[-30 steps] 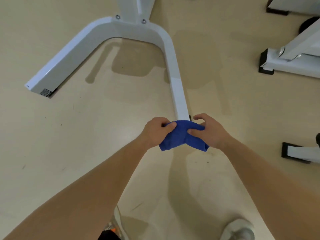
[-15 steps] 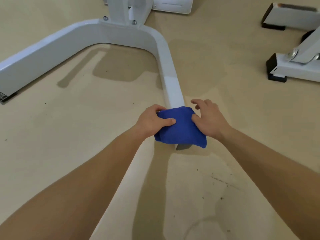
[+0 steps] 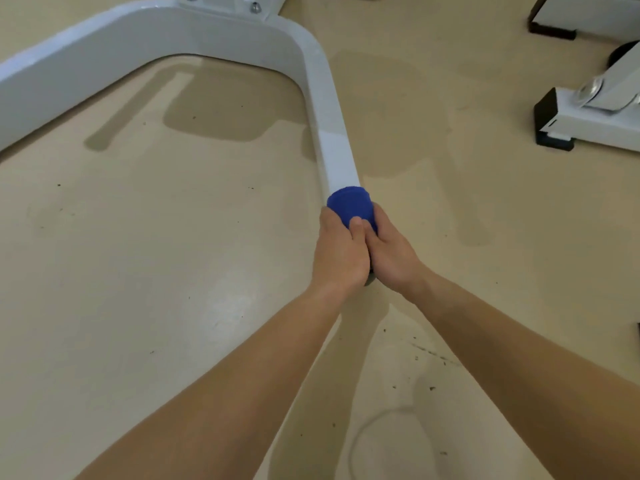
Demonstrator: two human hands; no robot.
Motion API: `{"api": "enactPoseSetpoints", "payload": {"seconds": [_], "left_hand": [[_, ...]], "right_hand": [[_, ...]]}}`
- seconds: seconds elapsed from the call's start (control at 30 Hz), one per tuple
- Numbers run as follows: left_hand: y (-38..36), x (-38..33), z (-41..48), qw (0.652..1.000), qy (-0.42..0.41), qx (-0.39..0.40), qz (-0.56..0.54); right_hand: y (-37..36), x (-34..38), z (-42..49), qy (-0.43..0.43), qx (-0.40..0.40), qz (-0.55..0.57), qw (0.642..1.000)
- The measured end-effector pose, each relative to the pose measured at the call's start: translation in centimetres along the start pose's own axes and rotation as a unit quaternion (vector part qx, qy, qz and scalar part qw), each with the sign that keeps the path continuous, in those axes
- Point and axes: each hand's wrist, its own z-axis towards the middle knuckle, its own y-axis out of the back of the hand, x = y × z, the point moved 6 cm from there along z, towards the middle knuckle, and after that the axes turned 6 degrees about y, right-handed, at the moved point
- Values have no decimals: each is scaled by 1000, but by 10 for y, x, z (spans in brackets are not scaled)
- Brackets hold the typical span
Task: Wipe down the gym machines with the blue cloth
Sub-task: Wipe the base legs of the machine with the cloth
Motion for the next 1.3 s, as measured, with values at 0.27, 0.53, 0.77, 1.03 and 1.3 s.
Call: {"api": "enactPoseSetpoints", "payload": {"seconds": [0.27,0.53,0.77,1.03,1.3], "left_hand": [[9,-16,48,1000,-29,-8,-3],[-4,16,-21,997,-40,3,-64],[1,-2,30,997,-27,-35,-61],[11,-8,47,999,-20,8,-47],[16,-7,24,999,6,-45,-6]], "right_hand": [[-1,7,59,-42,36,84,995],[-5,-2,-15,-23,75,96,992],[-3,6,38,11,47,64,997],[1,11,58,-13,37,51,998],[16,3,30,-26,-42,53,997]]}}
